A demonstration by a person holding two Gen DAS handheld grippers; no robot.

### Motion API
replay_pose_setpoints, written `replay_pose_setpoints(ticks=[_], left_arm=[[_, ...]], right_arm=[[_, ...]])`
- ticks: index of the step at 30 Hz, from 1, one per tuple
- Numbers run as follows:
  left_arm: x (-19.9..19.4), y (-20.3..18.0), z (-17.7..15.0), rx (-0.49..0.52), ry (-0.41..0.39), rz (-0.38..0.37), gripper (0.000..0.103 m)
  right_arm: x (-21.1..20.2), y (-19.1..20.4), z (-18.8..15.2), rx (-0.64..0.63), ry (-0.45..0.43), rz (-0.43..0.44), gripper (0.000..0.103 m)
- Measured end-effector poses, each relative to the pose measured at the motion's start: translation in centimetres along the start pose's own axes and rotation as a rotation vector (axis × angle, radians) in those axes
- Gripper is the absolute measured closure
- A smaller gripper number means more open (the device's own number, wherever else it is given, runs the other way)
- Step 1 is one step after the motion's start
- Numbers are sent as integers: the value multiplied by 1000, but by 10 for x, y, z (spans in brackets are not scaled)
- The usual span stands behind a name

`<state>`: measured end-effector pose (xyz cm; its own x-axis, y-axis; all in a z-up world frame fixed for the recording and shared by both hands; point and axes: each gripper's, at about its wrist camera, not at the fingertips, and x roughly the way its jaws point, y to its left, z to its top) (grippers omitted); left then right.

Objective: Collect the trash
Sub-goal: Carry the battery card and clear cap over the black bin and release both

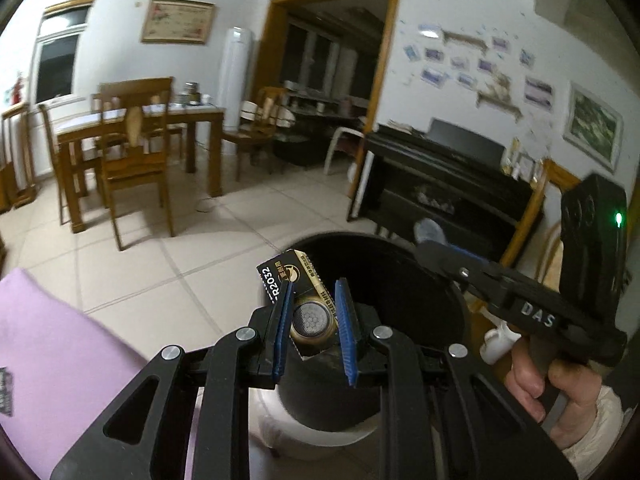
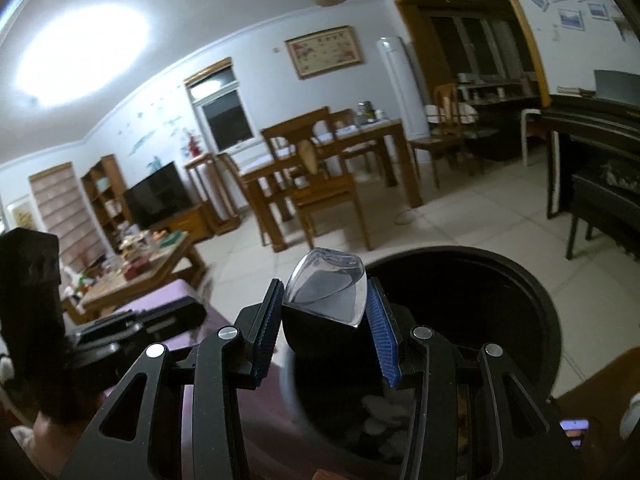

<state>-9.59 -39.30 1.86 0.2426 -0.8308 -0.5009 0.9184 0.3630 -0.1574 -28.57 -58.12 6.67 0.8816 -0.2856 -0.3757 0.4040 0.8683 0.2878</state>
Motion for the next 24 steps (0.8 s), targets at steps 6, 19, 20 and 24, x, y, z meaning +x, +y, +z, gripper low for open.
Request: replay_pose_setpoints(ticks=[6, 19, 20, 24], left_arm=[[36, -31, -10, 63, 61, -48, 82], [58, -48, -14, 115, 83, -49, 82], [59, -49, -14, 117, 85, -50, 82], [61, -55, -16, 134, 86, -48, 82]], right_arm=[[2, -35, -14, 40, 19, -65, 61], [13, -51, -24, 76, 17, -114, 61], [13, -51, -25, 78, 18, -114, 61], [17, -52, -29, 83, 24, -120, 61]])
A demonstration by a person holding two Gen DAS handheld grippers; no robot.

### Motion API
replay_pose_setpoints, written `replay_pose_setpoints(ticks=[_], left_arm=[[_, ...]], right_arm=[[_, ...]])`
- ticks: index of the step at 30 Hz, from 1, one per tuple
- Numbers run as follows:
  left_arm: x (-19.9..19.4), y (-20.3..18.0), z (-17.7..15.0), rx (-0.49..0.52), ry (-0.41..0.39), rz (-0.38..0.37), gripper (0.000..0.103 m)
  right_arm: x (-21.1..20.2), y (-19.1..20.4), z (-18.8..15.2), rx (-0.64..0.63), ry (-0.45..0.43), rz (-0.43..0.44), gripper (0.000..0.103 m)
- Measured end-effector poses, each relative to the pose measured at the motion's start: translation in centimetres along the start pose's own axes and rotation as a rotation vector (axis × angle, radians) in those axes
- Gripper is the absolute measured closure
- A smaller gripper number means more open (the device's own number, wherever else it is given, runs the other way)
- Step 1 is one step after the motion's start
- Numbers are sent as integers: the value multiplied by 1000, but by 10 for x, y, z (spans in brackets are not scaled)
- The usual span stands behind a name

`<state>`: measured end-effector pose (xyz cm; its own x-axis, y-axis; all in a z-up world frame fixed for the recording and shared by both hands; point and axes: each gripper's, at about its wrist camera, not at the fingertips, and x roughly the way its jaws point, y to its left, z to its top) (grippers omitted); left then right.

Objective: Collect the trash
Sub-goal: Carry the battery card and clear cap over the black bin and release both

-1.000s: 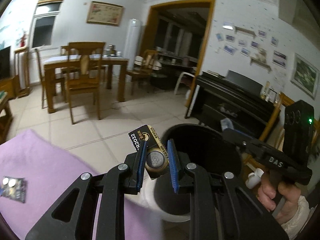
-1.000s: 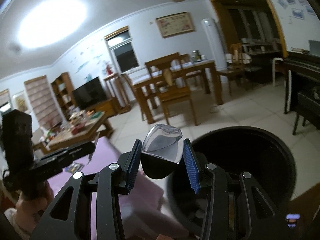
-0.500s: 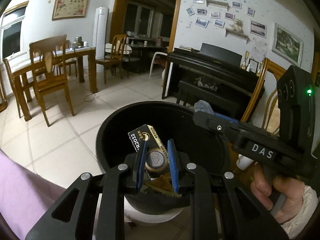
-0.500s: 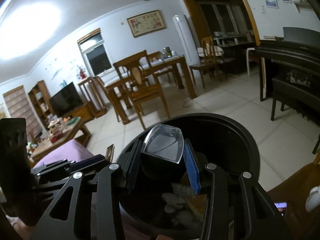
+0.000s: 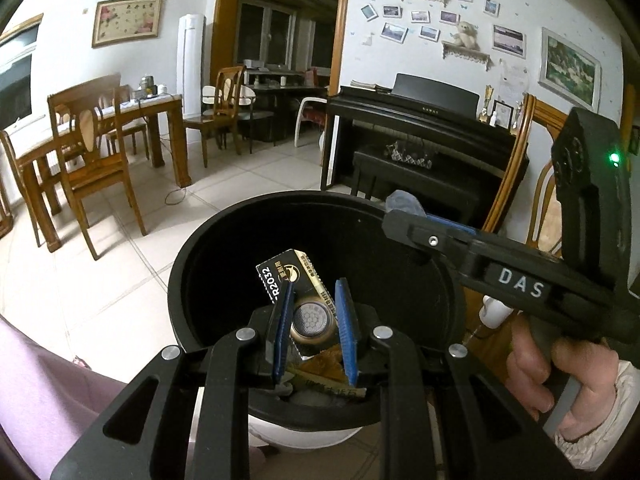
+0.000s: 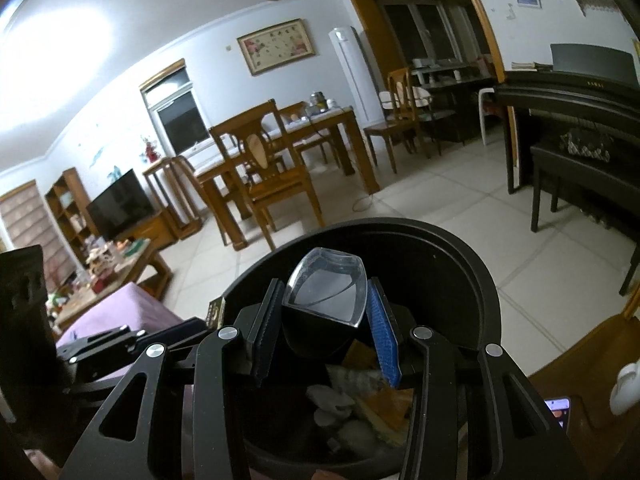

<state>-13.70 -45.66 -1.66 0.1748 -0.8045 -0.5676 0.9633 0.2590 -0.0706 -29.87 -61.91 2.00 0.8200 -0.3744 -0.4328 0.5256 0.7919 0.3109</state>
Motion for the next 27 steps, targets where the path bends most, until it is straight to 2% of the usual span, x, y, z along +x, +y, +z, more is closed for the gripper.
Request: replay_pose_setpoints(ticks=[10, 20, 21, 22, 24, 25, 26, 27], left_arm=[[-2, -16, -1, 48, -28, 23, 82], [4, -16, -2, 29, 4, 27, 79], [5, -15, -2, 25, 8, 28, 78], [5, -14, -2, 20, 10, 30, 76], [4, -12, -2, 10, 10, 37, 58], [3, -12, -2, 3, 2, 47, 40], [1, -11, -2, -2, -12, 56, 28], [-2, -10, -1, -2, -24, 62, 26]], right_arm=[[10, -6, -10, 6, 8, -8, 61], [20, -8, -22, 26, 36, -8, 60], [20, -8, -23, 33, 35, -6, 56], [19, -8, -22, 35, 33, -7, 49], [16, -8, -22, 43, 25, -8, 40], [15, -7, -22, 46, 21, -9, 39], [14, -6, -21, 45, 17, -12, 39], [12, -5, -20, 45, 16, -14, 39]])
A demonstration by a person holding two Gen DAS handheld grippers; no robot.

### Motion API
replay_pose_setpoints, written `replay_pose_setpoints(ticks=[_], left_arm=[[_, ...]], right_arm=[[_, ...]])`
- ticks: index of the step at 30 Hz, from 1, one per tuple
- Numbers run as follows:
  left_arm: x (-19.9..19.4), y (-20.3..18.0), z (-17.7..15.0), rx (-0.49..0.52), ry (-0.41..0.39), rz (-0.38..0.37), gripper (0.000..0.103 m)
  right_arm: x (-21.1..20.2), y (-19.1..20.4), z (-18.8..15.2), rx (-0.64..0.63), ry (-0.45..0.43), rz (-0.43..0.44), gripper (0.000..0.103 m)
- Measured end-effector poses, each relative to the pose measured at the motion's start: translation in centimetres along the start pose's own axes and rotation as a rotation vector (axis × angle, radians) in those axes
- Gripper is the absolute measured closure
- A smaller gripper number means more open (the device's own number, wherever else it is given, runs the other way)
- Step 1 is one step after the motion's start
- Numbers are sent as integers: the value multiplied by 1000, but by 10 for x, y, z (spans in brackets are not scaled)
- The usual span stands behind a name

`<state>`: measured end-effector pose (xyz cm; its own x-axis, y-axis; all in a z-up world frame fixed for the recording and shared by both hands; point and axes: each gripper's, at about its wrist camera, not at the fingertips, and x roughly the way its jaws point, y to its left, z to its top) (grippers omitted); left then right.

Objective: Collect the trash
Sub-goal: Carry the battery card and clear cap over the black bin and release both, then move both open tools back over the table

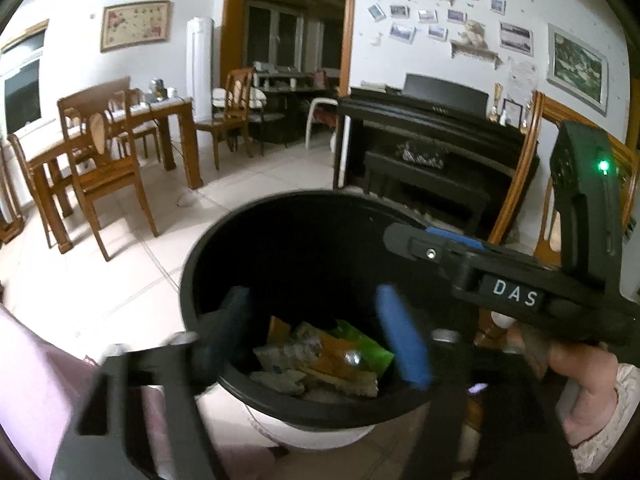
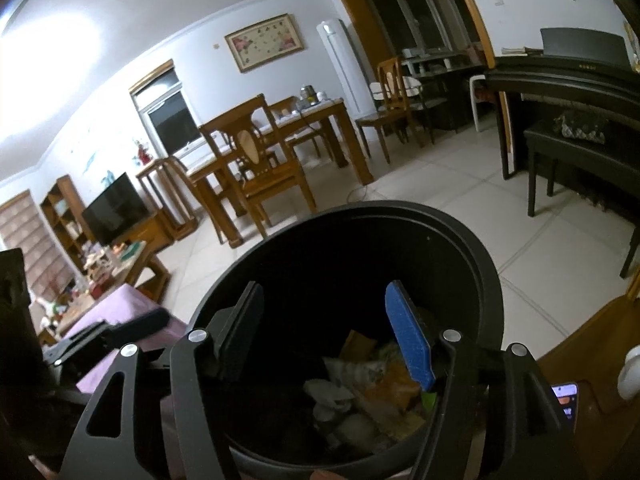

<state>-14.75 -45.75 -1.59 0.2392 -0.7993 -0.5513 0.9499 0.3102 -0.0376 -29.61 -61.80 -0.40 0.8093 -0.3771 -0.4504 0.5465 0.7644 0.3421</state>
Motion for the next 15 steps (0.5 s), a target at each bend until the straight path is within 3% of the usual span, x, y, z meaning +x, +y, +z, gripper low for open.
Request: replay_pose_setpoints(ticks=[9, 12, 15], left_arm=[[-25, 24, 7, -64, -43, 47, 21], [-50, 53, 6, -129, -59, 92, 21], [-81, 104, -5, -233, -48, 191, 21]], right_arm=[[-8, 27, 3, -38, 4, 36, 35], [-6, 46, 3, -72, 22, 61, 35], [2, 67, -3, -114, 61, 98, 35]])
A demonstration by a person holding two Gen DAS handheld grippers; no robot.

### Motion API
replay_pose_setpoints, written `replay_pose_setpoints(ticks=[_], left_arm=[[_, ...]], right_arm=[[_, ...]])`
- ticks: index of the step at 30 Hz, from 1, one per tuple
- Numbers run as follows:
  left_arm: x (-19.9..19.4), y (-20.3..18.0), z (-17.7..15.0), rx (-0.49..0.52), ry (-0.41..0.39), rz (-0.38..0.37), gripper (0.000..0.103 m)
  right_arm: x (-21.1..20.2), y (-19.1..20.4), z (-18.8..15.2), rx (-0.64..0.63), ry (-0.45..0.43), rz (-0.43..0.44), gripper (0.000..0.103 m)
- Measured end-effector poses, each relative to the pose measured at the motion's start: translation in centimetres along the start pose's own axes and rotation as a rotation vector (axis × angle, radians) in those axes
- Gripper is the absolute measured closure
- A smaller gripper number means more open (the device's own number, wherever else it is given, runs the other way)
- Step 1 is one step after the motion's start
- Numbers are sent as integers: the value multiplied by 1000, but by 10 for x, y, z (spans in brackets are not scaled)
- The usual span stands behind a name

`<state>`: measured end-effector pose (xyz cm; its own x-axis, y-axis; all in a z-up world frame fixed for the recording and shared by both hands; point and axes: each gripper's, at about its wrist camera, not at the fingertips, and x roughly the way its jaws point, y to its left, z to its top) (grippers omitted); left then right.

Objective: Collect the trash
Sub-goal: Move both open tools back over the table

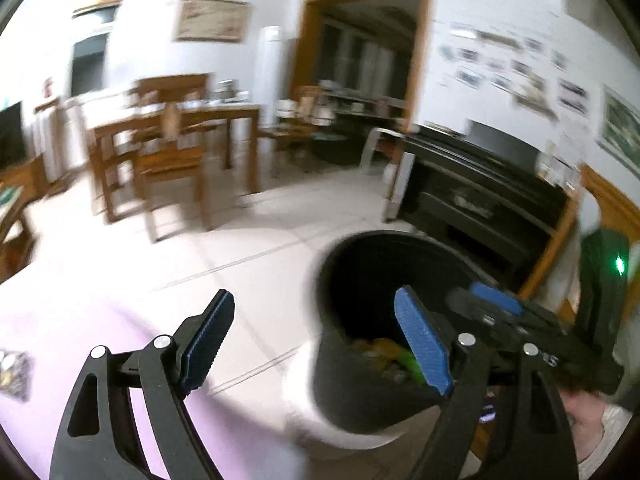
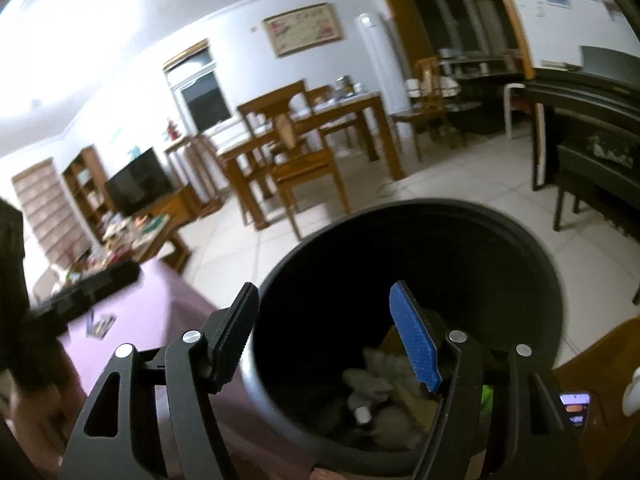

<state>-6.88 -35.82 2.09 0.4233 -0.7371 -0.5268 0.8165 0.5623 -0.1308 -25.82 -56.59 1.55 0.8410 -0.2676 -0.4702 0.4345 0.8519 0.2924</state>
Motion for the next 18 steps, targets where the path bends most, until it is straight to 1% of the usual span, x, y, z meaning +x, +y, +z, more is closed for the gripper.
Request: replay_pose_setpoints(ticks=[2, 4, 6, 7, 8, 10, 12, 13, 14, 17, 18], left_arm=[[-16, 44, -2, -62, 6, 94, 21], [-32, 84, -7, -123, 3, 171, 21], [-53, 136, -15, -207, 6, 283, 21], [-64, 167, -21, -250, 13, 353, 21], [-70, 187, -24, -277, 24, 403, 21], [-81, 235, -33, -342, 58, 497, 22], [-83, 268, -40, -398, 94, 538, 23], [-81, 285, -43, -425, 122, 551, 26], [-76, 301, -47, -453, 157, 554, 33], [-57, 326, -53, -500, 223, 519, 43], [-52, 329, -55, -502, 232, 516, 45]], right_arm=[[9, 17, -3, -33, 32, 31, 35], [21, 41, -8, -82, 72, 75, 35], [33, 69, -11, -148, 110, 119, 35], [38, 83, -13, -179, 125, 139, 35], [45, 100, -15, -218, 147, 167, 35], [55, 132, -18, -289, 182, 218, 30], [67, 170, -19, -380, 215, 282, 29], [71, 187, -21, -418, 226, 308, 29], [77, 209, -22, -466, 242, 337, 28], [96, 273, -25, -596, 291, 436, 22], [101, 289, -27, -630, 301, 446, 22]])
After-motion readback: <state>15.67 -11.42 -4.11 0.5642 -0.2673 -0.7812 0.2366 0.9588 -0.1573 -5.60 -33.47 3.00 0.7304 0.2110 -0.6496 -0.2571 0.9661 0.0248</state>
